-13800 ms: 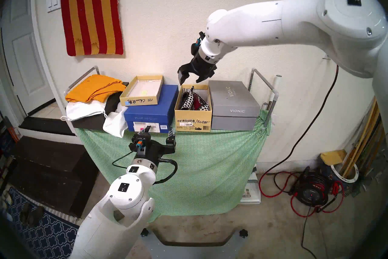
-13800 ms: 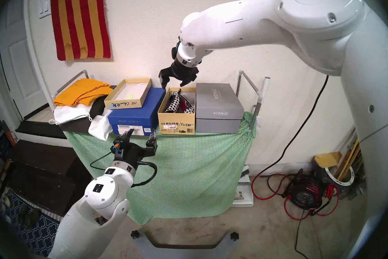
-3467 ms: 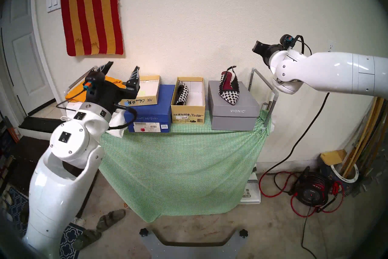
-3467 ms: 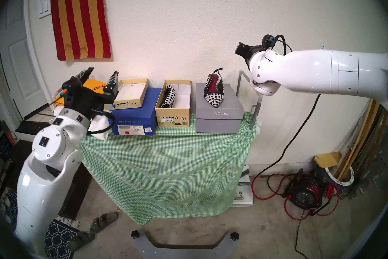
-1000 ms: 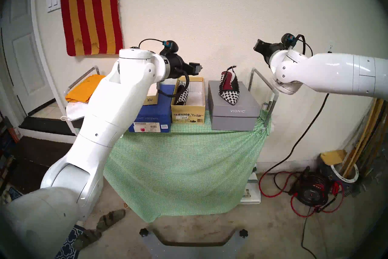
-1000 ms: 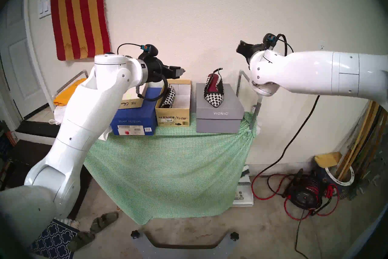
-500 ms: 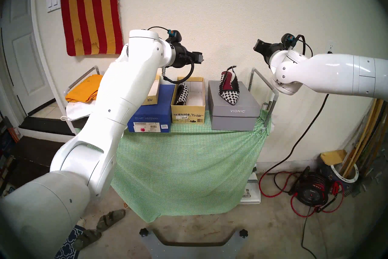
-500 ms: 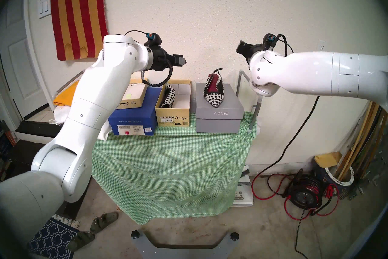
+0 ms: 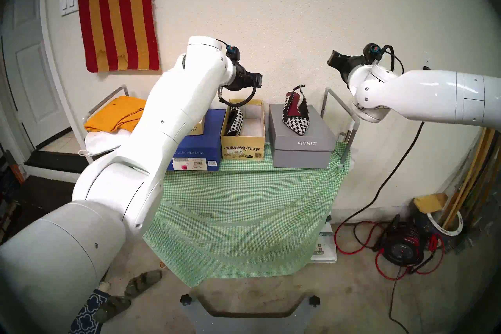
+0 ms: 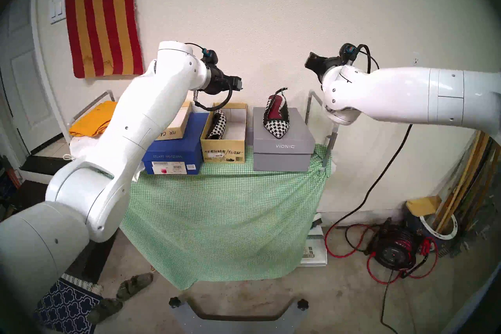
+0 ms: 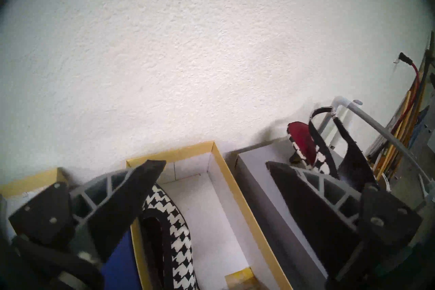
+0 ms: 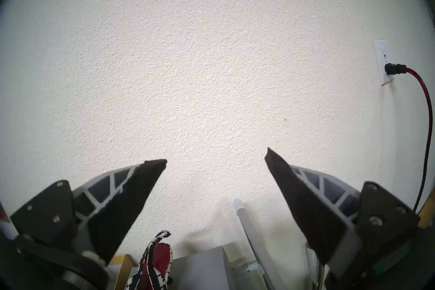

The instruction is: Take shoe out of the box

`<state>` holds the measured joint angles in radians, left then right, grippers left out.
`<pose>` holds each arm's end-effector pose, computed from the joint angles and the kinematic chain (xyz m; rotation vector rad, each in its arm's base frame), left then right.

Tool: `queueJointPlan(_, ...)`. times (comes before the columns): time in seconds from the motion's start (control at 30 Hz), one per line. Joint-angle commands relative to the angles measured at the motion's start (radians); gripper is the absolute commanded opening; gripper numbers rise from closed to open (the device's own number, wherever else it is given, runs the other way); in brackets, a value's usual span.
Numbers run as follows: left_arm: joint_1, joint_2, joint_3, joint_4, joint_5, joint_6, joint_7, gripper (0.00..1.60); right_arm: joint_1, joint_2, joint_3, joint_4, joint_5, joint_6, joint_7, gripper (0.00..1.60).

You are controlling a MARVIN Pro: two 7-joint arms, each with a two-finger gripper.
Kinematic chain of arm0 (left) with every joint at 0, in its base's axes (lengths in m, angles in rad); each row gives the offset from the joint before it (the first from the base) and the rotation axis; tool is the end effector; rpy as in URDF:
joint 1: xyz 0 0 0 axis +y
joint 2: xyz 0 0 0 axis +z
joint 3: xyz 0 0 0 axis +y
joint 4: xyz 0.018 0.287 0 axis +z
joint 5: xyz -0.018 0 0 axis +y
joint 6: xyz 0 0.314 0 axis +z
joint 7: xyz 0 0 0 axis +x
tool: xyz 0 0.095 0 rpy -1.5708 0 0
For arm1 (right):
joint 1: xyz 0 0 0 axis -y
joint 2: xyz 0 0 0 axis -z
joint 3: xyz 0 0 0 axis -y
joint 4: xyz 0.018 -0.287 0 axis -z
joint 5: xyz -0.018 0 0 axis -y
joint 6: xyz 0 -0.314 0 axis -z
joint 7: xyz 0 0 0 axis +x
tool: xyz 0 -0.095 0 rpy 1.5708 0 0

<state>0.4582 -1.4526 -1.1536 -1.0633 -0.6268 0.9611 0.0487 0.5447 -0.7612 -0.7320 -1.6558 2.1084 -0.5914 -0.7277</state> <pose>0.6106 -0.0948 -0.0150 2.4251 -0.3721 1.4811 0.5258 -0.0470 0.0094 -2.0169 0.4828 -2.2320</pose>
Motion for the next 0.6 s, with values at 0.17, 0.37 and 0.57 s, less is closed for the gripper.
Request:
queueJointPlan(0.17, -0.150, -0.073, 0.018, 0.160, -0.024, -0.001, 0.061, 1.60, -0.003, -0.001, 0.005, 0.004, 0.001, 0.000, 0.003, 1.60)
queueJointPlan(0.37, -0.154, -0.081, 0.033, 0.172, -0.050, -0.001, 0.085, 1.60, -0.005, 0.000, 0.008, 0.005, 0.000, 0.001, 0.003, 1.60)
queueJointPlan(0.57, -0.135, -0.068, 0.048, 0.149, -0.081, -0.001, 0.123, 1.60, -0.008, 0.000, 0.011, 0.005, -0.003, 0.001, 0.003, 1.60)
